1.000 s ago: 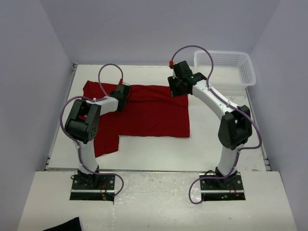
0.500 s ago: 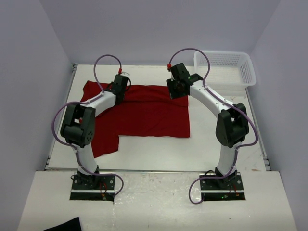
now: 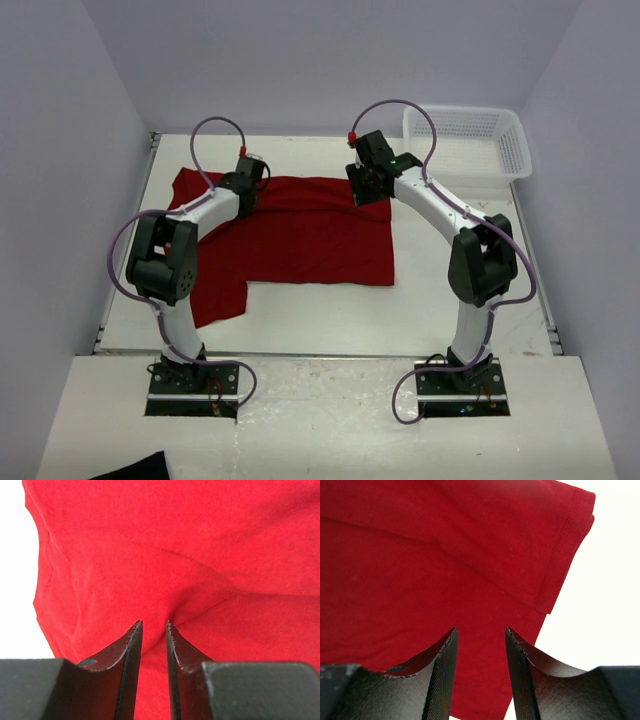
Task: Fold and stack the t-shirts
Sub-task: Fold the flattened tshirt in 1/3 of the way
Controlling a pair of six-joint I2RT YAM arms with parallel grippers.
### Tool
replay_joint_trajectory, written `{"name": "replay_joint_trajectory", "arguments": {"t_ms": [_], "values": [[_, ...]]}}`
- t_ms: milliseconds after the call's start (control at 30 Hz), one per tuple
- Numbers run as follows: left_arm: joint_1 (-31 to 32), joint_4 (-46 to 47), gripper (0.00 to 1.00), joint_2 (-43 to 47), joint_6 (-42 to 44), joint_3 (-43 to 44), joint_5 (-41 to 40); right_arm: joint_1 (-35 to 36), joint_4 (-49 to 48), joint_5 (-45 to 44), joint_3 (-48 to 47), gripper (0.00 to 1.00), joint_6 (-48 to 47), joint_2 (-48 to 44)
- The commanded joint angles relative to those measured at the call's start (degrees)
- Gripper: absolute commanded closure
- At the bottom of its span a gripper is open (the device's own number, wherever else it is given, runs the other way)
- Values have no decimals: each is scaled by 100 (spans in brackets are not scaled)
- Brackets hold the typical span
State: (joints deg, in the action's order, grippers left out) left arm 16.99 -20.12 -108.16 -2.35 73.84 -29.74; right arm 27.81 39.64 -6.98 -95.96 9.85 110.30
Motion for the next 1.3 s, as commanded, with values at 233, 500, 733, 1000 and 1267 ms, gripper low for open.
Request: {"name": "replay_joint_trajectory", "arguments": {"t_ms": [233,500,733,1000,1267], "values": [[-135,-291,75,-109,-407,-63,12,49,-105,-84,-168,56,-62,-211],[-179,-387,75,-276,-415,-46,47,40,-123,-93,-142,56,-53,-220],[-196,-344,75,-364,-433,-133,100,49,-123,-75,-124,56,-53,-220],[-381,-344,83,-496,-433,-2,73,40,-114,-84,-107,56,-53,-219],[-539,-194,91,-548,-380,-2,170,75,-79,-101,-195,56,-71,-184]]}}
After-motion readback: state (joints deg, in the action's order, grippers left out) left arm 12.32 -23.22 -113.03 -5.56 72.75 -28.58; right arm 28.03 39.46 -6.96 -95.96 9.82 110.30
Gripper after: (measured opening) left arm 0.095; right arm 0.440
